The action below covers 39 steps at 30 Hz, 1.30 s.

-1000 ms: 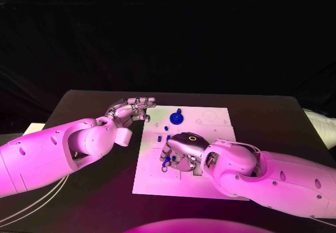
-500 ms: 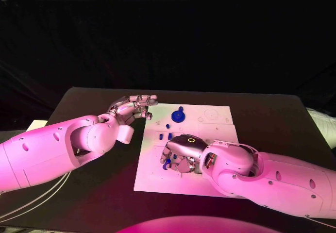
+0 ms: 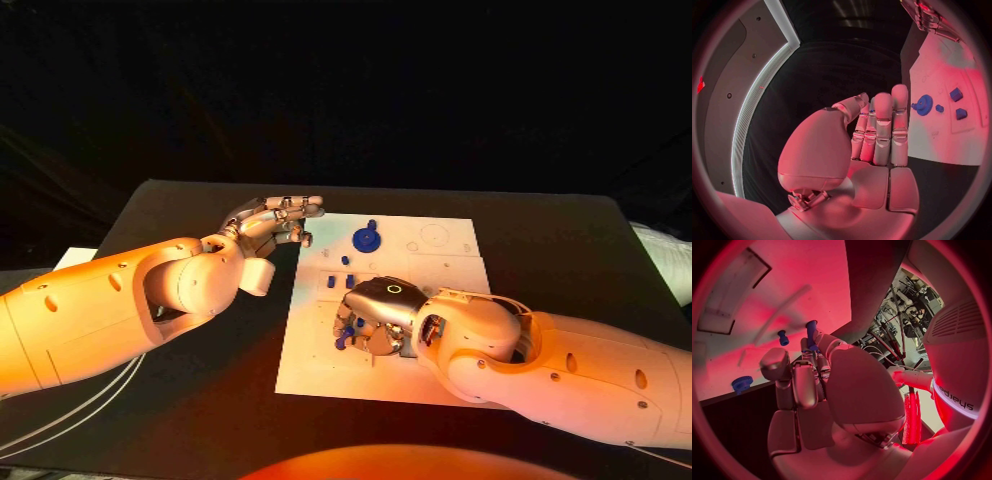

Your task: Assemble the parts on the task board

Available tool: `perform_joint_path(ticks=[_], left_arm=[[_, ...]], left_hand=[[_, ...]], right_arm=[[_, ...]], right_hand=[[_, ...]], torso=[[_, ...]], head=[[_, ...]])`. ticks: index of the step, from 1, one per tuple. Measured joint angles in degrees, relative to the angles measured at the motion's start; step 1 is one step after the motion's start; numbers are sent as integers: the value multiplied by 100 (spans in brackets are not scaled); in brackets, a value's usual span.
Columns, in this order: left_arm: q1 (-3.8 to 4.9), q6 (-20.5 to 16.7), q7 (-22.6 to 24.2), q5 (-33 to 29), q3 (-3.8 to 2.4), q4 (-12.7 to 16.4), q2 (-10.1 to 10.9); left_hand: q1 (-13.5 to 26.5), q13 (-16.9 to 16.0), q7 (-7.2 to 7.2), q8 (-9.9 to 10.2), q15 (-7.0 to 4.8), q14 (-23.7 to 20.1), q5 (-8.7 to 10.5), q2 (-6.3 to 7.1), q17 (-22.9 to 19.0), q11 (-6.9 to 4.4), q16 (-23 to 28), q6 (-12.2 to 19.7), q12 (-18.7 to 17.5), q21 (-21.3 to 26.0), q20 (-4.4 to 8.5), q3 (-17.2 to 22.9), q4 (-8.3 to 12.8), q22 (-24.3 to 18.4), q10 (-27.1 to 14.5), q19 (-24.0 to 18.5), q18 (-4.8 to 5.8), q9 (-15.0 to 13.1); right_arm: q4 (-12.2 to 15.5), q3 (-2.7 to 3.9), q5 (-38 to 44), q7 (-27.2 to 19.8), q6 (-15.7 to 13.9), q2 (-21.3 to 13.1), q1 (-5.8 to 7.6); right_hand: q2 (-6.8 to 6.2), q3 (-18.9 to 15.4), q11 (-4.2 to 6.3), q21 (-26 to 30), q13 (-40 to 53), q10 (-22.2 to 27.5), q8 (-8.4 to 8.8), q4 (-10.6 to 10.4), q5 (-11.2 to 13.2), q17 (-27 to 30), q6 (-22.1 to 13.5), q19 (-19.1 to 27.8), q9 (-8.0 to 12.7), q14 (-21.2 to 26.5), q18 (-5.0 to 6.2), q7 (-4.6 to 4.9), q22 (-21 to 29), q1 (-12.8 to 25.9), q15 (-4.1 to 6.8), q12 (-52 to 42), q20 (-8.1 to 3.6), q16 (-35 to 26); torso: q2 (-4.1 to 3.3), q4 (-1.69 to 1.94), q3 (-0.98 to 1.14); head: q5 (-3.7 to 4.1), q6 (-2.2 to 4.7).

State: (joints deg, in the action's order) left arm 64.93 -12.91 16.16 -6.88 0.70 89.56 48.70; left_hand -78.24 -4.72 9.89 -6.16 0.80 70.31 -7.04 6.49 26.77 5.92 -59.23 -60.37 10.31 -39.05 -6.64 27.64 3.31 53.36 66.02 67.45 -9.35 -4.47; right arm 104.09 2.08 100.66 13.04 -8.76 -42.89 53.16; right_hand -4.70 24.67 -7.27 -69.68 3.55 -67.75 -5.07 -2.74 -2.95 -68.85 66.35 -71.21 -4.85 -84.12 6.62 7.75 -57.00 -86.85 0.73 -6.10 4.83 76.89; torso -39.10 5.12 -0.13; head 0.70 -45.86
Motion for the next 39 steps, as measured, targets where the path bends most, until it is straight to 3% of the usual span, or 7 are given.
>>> perform_joint_path(ticks=[21, 25, 27, 29, 30, 35, 39], left_arm=[[0, 4, -4, 0, 0, 3, 9], [0, 4, -4, 1, 0, 3, 9], [0, 4, -5, 1, 0, 3, 10], [0, 4, -5, 1, 0, 4, 12], [0, 4, -5, 1, 0, 4, 12], [0, 5, -6, 1, 0, 4, 13], [0, 5, -7, 1, 0, 4, 14]], left_hand=[[0, 0, 0, 0, 3, 3, 0, 0, 0, 0, 0, 0, 0, 0, 0, 0, 0, 0, 0, 0, 0, 0], [0, 0, 0, 0, 3, 3, 0, 0, 0, 0, 0, 0, 0, 0, 0, 0, 0, 0, 0, 0, 0, 0], [0, 0, 0, 0, 3, 3, 0, 0, 0, 0, 0, 0, 0, 0, 0, 0, 0, 1, 0, 0, 0, 0], [0, 0, 0, 0, 4, 4, 0, 0, 1, 0, 0, 0, 0, 0, 0, 0, 0, 1, 0, 0, -1, 0], [0, 0, 0, 0, 4, 4, 0, 0, 0, 0, 0, 0, 0, 0, 0, 0, 0, 1, 0, 0, 0, 0], [0, 0, 0, 0, 4, 4, 0, 0, 0, 0, 0, 0, 0, 0, 0, 0, 0, 1, 0, 0, 0, -1], [0, 0, 0, 0, 4, 4, 0, 0, 1, 0, 0, 0, 0, 0, 0, 0, 0, 1, 0, 0, 0, 0]], right_arm=[[-77, -51, 325, 36, 232, 236, 18], [-93, -58, 334, 42, 236, 235, 18], [-111, -70, 334, 51, 234, 229, 16], [-134, -93, 334, 64, 235, 220, -2], [-142, -100, 332, 72, 234, 213, -12], [-143, -99, 320, 89, 176, 184, -14], [-92, -97, 307, 89, 10, 111, -14]], right_hand=[[-93, 145, -21, 0, 56, -21, 74, 110, -17, 32, -42, 27, 15, 0, 0, 42, 10, 136, 0, 19, 27, 0], [-209, 237, 121, 25, 19, 118, 146, 200, -206, 75, -376, 106, 90, 5, 0, 123, 77, 424, -95, 209, 106, 0], [-302, 114, 165, 114, 8, 314, 146, 95, -260, 128, -710, 173, 118, 13, 0, 180, 184, 610, -177, 227, 173, -24], [-443, -111, 58, 256, 0, 619, 146, 52, -261, 222, -1034, 263, 119, 10, 0, 272, 377, 753, -217, 225, 256, -91], [-495, -244, 21, 355, 0, 793, 145, 27, -261, 288, -1134, 344, 119, 10, 69, 299, 512, 805, -221, 225, 278, -135], [-512, -1018, -17, 688, 18, 1260, 145, -89, -261, 502, -1372, 483, 102, 10, 93, 325, 925, 821, -258, 150, 318, -278], [-399, -1356, -23, 742, 18, 1311, 145, -153, -295, 551, -1375, 483, 90, 31, 93, 328, 1000, 708, -279, 65, 318, -278]], torso=[[-2, 0, 2], [-1, -1, 1], [1, -1, 1], [0, -2, 1], [0, -2, 1], [1, -2, 1], [1, -2, 3]], head=[[10, -13], [10, -15], [10, -15], [13, -15], [14, -15], [25, -8], [34, -3]])
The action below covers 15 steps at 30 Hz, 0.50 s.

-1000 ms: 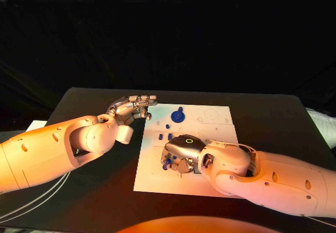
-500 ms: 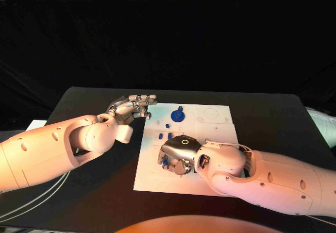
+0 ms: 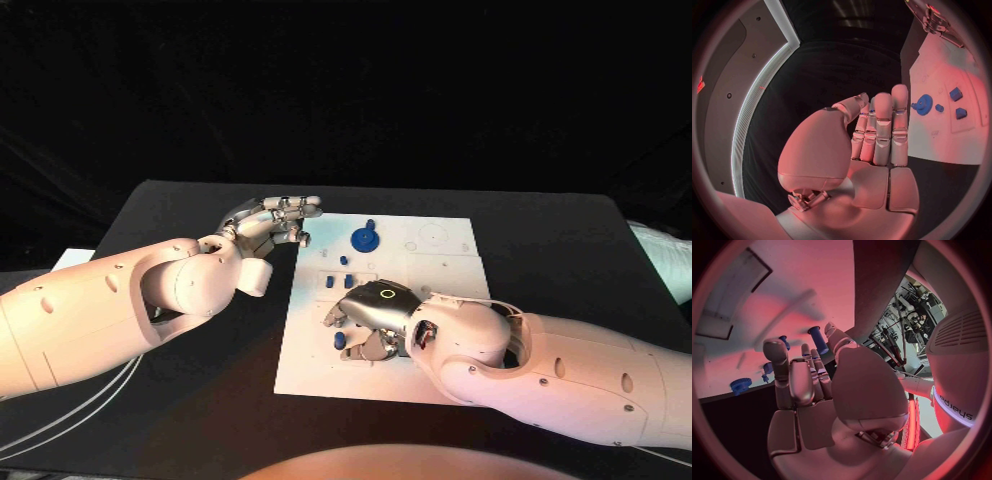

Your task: Assemble the parts on the task board

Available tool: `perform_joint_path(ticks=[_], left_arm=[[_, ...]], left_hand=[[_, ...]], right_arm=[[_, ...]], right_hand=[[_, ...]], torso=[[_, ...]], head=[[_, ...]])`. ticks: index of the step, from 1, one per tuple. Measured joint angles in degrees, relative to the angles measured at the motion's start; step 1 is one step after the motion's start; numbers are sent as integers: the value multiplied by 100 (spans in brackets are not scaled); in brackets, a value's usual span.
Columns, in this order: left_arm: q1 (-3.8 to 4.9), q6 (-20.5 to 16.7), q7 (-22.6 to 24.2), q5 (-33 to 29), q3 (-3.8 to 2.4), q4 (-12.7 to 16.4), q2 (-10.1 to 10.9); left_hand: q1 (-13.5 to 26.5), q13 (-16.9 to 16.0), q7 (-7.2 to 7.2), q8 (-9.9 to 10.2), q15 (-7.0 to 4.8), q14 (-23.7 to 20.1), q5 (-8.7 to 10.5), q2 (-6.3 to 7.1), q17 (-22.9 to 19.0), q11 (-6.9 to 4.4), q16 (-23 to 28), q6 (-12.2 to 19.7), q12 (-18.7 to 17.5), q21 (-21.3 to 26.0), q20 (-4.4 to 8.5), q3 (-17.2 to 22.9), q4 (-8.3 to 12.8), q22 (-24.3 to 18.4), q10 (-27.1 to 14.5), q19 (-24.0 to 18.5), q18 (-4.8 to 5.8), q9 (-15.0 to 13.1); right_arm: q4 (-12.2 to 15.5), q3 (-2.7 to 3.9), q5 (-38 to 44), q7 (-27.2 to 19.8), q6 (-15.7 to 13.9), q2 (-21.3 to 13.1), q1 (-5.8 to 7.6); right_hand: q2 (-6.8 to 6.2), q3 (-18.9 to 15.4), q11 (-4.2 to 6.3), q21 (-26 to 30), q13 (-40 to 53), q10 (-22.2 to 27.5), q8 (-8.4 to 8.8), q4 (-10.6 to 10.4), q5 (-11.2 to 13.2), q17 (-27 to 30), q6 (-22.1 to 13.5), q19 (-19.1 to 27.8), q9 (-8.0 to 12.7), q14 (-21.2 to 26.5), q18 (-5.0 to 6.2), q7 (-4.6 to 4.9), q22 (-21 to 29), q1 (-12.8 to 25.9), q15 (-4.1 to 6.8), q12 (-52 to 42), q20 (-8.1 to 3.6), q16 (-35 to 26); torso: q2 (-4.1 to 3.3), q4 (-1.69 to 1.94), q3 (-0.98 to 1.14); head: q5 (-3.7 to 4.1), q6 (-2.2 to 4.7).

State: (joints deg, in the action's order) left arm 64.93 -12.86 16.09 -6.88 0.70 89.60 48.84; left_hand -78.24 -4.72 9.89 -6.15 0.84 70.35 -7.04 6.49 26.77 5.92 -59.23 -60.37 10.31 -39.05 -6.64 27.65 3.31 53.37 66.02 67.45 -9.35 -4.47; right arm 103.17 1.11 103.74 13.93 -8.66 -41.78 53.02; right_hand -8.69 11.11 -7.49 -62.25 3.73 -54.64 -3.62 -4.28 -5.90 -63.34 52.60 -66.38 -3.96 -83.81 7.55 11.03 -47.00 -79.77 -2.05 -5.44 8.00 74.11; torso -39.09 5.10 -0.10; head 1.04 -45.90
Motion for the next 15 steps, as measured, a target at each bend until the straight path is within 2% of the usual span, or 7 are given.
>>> perform_joint_path(ticks=[5, 9, 13, 15], left_arm=[[0, 1, -1, 0, 0, -6, 2], [-1, 3, -1, 0, 0, -11, 4], [-3, 5, -2, 0, 0, -19, 4], [-8, 6, -3, 0, 0, -24, 4]], left_hand=[[0, 0, 0, 0, 0, 0, 0, 0, 0, 0, 0, 0, 0, 0, 0, 0, 0, 0, 0, 0, 0, 0], [0, 0, 0, 0, 0, 0, 0, 0, 0, 0, 0, 0, 0, 0, 0, 0, 0, 0, 0, 0, 0, 0], [0, 0, 0, 0, 0, 1, 0, 0, 0, 0, 0, 0, 0, 0, 0, 0, 0, 0, 0, 0, 0, 0], [0, 0, 0, 0, 1, 1, 0, 0, 0, 0, 0, 0, 0, 0, 0, 0, 0, 0, 0, 0, 0, 0]], right_arm=[[194, 33, -52, -37, -332, -227, -6], [465, 136, -175, -77, -611, -571, 3], [701, 197, -520, -85, -798, -1023, 152], [774, 223, -809, -57, -840, -1321, 283]], right_hand=[[97, -180, -9, 0, 6, 9, 0, -25, -87, 61, 61, 0, -13, 0, 0, -6, 21, -97, 0, -111, 0, -56], [164, -250, 17, 0, 17, -148, -34, -46, -166, 90, 147, -3, -20, 0, 0, 1, 15, -164, 0, -239, -3, -66], [261, -314, 59, -71, 56, -548, -34, -110, -198, -8, 278, -154, -27, -2, 0, -28, -140, -142, 2, -456, -26, -30], [351, -340, 119, -280, 119, -944, -82, -177, -233, -235, 385, -328, -46, -25, 0, -74, -428, -97, 63, -647, -60, 129]], torso=[[1, -1, 1], [7, -4, 1], [13, -13, 1], [21, -16, 2]], head=[[16, 14], [52, 40], [130, 80], [177, 95]])
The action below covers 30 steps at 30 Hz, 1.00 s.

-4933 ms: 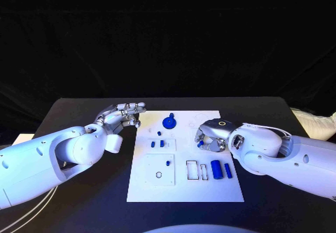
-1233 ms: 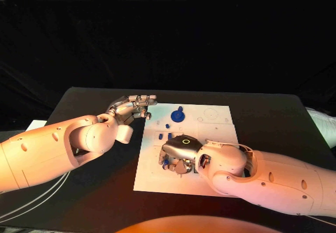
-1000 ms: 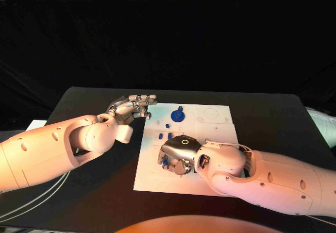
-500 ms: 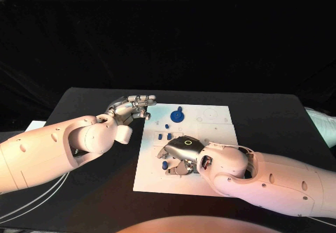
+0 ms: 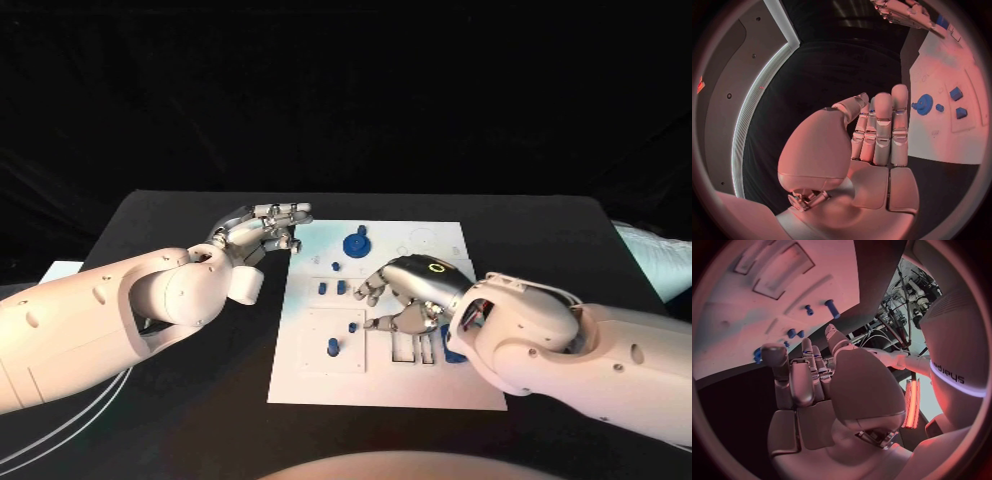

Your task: Assemble the parts on the task board

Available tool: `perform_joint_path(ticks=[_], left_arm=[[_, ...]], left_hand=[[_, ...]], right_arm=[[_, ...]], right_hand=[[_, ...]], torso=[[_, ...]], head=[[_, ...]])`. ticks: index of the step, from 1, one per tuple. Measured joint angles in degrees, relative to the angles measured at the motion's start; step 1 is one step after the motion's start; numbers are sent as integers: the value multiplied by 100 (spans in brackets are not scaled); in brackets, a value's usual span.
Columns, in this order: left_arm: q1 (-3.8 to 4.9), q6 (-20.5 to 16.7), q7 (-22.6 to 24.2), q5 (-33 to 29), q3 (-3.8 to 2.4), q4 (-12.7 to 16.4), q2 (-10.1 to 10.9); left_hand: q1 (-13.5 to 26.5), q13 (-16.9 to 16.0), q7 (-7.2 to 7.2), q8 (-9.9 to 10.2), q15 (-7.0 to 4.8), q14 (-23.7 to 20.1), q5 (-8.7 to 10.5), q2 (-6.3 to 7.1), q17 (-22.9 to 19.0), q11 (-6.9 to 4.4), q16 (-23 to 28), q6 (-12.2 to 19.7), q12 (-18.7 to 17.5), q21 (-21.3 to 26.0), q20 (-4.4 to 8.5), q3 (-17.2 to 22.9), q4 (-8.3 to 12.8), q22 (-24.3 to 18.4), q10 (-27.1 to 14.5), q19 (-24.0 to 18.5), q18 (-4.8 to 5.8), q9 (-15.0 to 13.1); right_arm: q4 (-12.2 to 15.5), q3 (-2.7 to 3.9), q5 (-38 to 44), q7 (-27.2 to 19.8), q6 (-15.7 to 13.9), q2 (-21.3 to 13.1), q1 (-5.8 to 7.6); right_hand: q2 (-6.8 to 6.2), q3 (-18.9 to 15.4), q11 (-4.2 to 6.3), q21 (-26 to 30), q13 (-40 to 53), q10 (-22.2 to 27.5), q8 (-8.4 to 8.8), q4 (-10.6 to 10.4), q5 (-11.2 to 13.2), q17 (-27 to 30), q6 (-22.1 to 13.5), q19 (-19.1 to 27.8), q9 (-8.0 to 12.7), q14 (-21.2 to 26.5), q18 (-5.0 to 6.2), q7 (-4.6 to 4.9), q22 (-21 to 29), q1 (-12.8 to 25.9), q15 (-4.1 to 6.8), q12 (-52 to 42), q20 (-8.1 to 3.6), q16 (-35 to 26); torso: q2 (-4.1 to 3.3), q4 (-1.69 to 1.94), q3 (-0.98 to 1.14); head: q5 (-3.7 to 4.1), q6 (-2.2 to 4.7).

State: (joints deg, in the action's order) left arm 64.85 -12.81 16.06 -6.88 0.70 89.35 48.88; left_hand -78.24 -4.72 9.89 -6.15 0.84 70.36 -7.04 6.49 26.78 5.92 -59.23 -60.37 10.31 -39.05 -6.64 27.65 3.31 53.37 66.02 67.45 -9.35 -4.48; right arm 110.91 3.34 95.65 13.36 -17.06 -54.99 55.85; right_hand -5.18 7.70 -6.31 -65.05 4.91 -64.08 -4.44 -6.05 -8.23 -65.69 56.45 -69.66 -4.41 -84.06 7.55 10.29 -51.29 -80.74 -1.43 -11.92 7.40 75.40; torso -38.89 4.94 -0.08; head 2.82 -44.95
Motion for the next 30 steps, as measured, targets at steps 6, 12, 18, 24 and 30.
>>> perform_joint_path(ticks=[6, 12, 18, 24, 30], left_arm=[[-9, 2, -2, 0, 3, 6, 1], [-14, 3, -5, 0, 12, 51, 23], [-19, 6, -11, 0, 28, 70, 31], [-24, 11, -15, 0, 35, 77, 36], [-35, 18, -19, 0, 39, 80, 48]], left_hand=[[0, 0, 13, 0, 0, 0, 0, 0, -12, -20, 0, 13, 33, 0, 0, -18, 18, -13, -20, 0, 0, 5], [0, 0, 21, 0, 0, 0, 0, 0, -13, -20, 0, 21, 33, 0, 0, -24, 24, -14, -20, 0, 0, 6], [0, 0, 21, 0, 0, 0, 0, 0, -13, -20, 0, 21, 33, 0, 0, -24, 24, -13, -20, 0, 1, 6], [0, 0, 21, 0, 1, 0, 0, 0, -13, -20, 0, 21, 33, 0, 0, -24, 24, -13, -20, 0, 0, 6], [0, 0, 21, 0, 1, 0, 0, 0, -13, -20, 0, 21, 33, 0, 0, -24, 24, -13, -20, 0, 1, 6]], right_arm=[[136, -53, -670, 339, -48, -821, 167], [265, -168, -860, 826, -55, -1335, 130], [415, -223, -926, 1233, -26, -1532, 32], [468, -247, -940, 1512, 65, -1551, -88], [470, -252, -915, 1710, 179, -1506, -146]], right_hand=[[53, -179, 414, -707, 617, -1419, -130, -414, -314, -747, 300, -548, -38, 4, -108, -279, -980, 316, 333, -869, -302, 528], [-32, -597, 558, -1092, 3587, -1714, -241, -923, -871, -926, 458, -802, -116, 14, -228, -437, -1536, 573, 401, -3518, -412, 908], [170, -1018, 517, -1171, 4914, -1493, -309, -1046, -929, -926, 455, -804, -217, 14, -228, -436, -1662, 774, 401, -4536, -410, 992], [240, -1259, 497, -1174, 5320, -1473, -352, -1066, -929, -925, 455, -822, -282, 14, -227, -436, -1704, 921, 401, -4794, -392, 1015], [264, -1345, 497, -1200, 5483, -1473, -356, -1063, -925, -925, 455, -822, -319, 14, -228, -436, -1735, 945, 401, -4861, -392, 1038]], torso=[[41, -40, -21], [79, -103, -38], [113, -148, -48], [129, -160, -54], [129, -159, -56]], head=[[152, 32], [271, 19], [348, -9], [368, -20], [364, -30]])
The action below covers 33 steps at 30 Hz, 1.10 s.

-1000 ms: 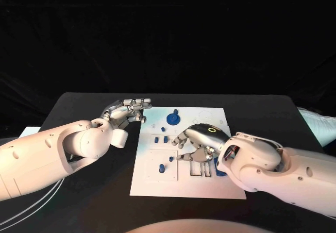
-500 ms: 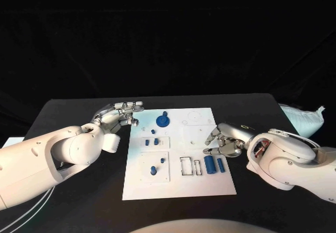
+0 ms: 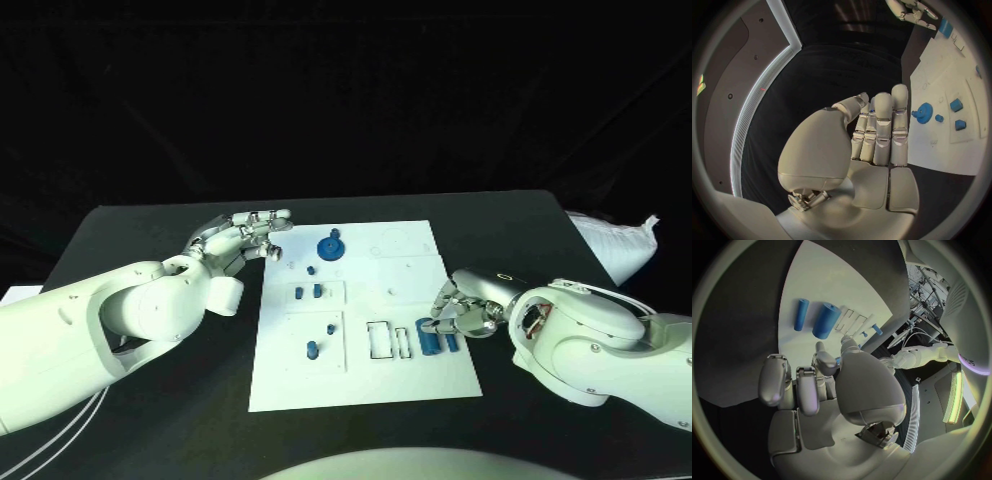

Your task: Assemble the parts on the task board

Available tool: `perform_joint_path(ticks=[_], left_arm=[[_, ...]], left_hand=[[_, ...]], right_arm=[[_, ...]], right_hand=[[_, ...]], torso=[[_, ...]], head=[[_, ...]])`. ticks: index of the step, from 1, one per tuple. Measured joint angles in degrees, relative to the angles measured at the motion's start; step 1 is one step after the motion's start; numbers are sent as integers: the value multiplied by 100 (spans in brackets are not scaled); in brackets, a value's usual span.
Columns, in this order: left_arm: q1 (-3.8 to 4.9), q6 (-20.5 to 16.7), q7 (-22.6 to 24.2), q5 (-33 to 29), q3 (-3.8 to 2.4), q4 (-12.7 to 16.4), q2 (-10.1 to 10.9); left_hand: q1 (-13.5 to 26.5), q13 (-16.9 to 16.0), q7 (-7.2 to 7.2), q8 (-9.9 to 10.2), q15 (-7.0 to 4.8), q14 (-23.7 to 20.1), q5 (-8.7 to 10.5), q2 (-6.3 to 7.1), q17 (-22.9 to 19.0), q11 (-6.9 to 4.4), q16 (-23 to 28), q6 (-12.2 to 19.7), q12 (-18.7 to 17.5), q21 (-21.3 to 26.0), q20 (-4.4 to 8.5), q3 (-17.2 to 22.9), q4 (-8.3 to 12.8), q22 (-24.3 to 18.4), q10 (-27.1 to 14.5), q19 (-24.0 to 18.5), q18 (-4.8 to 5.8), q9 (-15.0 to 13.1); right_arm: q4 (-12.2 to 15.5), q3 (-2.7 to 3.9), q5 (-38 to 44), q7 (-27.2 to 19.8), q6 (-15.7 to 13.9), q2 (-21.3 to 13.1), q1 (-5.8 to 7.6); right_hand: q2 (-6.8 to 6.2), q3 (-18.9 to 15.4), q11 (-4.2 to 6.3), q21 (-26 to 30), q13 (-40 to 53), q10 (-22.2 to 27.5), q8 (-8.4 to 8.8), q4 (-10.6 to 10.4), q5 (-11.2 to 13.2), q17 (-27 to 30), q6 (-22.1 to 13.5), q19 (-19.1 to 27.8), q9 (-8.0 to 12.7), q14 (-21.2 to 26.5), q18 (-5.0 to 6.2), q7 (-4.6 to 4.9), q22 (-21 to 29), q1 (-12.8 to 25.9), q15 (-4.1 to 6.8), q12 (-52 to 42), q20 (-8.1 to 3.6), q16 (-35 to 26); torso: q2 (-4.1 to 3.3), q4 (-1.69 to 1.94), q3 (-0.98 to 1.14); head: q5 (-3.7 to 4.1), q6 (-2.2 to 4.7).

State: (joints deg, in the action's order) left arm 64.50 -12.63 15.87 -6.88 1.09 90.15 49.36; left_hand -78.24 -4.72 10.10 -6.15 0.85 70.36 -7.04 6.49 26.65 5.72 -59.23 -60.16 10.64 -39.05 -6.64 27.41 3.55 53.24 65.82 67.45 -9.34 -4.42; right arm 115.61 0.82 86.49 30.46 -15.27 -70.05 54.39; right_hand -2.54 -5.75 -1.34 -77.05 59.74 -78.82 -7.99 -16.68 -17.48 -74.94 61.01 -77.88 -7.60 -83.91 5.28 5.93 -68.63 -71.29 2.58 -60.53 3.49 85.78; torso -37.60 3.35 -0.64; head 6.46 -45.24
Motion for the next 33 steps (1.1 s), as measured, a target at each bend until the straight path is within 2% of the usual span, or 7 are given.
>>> perform_joint_path(ticks=[11, 13, 30, 33], left_arm=[[-7, 10, -7, 0, 1, 10, 17], [-8, 11, -8, 0, 1, 12, 18], [-11, 28, -19, 0, 2, 34, 26], [-12, 32, -21, 0, 2, 36, 28]], left_hand=[[0, 0, 0, 0, 0, 0, 0, 0, -1, 0, 0, 0, 0, 25, 0, 0, 0, -5, 0, 0, 0, 0], [0, 0, 0, 0, 0, 0, 0, 0, -5, 0, 0, 0, 0, 25, 0, 0, 0, -5, 0, 0, 0, 0], [0, 0, 0, 0, 2, 2, 0, 0, -4, 0, 0, 0, 0, 24, 0, 0, 0, -5, 0, 0, 0, -1], [0, 0, 0, 0, -2, -2, 0, 0, -4, 0, 0, 0, 0, 24, 0, 0, 0, -5, 0, 0, -1, -1]], right_arm=[[-37, -1, 186, 241, 234, 59, -34], [-48, -1, 219, 268, 269, 75, -44], [-337, -1, 343, 356, 428, 421, -216], [-373, 5, 343, 356, 434, 470, -244]], right_hand=[[58, -166, 20, 0, 169, 20, -92, -1, 51, 1, 50, 0, -102, 0, 0, -50, -13, 58, 0, -65, 0, 0], [58, -166, 20, 0, 186, 20, -127, -1, 51, 1, 71, 0, -117, 0, 0, -29, -13, 58, 0, -65, 0, 0], [69, -199, 35, 4, 174, 35, -129, 0, 51, 2, 87, 1, -144, 0, 0, -45, -12, 69, -1, -65, 0, -1], [80, -204, 40, 4, 184, 40, -174, 5, 51, 2, 87, 1, -162, 0, 0, -45, -12, 80, -1, -65, 0, -1]], torso=[[-3, -10, -3], [-2, -8, -4], [-1, -3, -8], [-1, -3, -8]], head=[[-22, -26], [-23, -29], [-79, -51], [-85, -58]])
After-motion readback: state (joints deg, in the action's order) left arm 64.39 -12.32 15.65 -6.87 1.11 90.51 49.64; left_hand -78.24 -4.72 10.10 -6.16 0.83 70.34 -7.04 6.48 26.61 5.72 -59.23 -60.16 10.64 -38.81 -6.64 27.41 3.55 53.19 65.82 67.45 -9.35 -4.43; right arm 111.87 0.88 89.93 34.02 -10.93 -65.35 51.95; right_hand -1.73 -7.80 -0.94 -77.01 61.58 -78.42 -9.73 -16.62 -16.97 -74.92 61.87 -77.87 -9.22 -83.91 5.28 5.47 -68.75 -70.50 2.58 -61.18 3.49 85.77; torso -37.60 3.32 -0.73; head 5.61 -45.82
